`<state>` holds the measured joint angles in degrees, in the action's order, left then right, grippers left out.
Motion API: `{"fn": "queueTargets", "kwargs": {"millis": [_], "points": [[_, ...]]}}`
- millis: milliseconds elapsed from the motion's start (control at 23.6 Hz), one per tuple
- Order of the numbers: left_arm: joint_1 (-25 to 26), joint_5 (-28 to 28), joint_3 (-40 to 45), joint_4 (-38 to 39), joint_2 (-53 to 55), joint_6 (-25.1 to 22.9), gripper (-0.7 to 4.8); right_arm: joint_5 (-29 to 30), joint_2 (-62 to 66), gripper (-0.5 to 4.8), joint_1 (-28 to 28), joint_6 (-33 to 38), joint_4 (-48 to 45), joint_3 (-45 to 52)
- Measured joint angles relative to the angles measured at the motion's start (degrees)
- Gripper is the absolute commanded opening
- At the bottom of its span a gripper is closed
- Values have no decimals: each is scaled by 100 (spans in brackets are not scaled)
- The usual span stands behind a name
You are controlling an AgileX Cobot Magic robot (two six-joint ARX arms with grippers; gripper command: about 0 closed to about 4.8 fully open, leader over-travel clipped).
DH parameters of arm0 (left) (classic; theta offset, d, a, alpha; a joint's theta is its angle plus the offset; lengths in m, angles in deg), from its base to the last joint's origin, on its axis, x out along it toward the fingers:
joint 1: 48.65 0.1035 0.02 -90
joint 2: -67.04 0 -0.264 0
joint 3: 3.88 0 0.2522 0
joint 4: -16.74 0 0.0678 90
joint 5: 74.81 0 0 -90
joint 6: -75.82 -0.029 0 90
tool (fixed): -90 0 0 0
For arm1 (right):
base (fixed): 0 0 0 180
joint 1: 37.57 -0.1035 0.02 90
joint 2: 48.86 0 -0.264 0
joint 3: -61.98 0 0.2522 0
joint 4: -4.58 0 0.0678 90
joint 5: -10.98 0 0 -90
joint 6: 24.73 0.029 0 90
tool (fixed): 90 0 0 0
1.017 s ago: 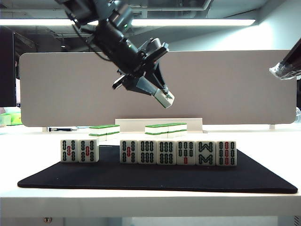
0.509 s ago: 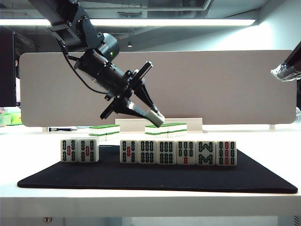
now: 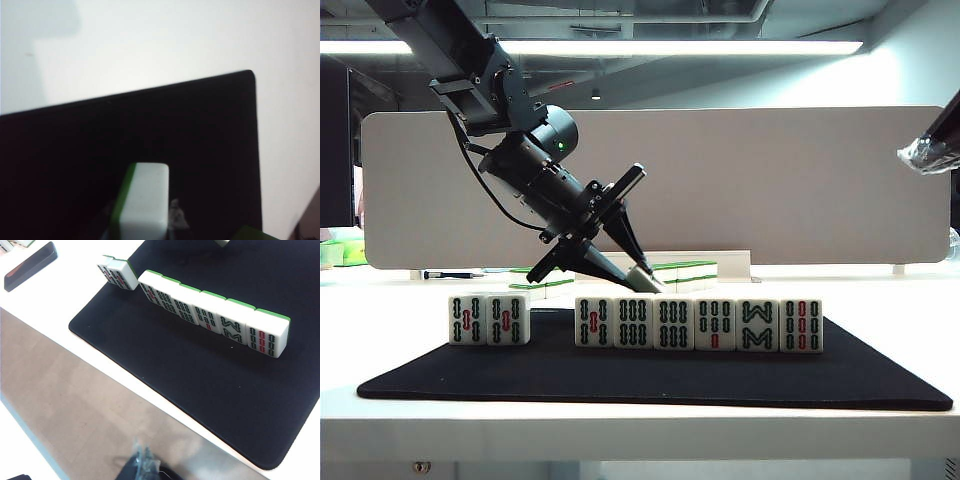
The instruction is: Take a mahjong tile from your hand cards and play it out.
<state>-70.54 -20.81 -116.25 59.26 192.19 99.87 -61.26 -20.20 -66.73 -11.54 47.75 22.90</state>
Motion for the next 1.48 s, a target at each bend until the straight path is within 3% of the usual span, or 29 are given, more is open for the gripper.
{"fn": "queueTargets", "kwargs": {"millis": [170, 593, 636, 678, 763, 1017, 1483], "points": [[0, 385, 0, 17, 0, -2, 115, -2, 0, -1, 0, 2, 0, 0], [-2, 577, 0, 199, 0, -144, 130, -2, 0, -1, -2, 2, -2, 0], [-2, 610, 0, 208, 0, -149, 145, -2, 0, -1, -2, 2, 0, 0], [-2, 645, -2, 216, -4, -149, 201, -2, 0, -1, -2, 2, 0, 0], [-2, 769, 0, 286, 0, -151, 261, -2, 2, -1, -2, 2, 0, 0], [0, 800, 0, 345, 0, -151, 313, -2, 0, -1, -2, 2, 0, 0], [264, 649, -46, 531, -452, -164, 310, -2, -2, -1, -2, 2, 0, 0]]}}
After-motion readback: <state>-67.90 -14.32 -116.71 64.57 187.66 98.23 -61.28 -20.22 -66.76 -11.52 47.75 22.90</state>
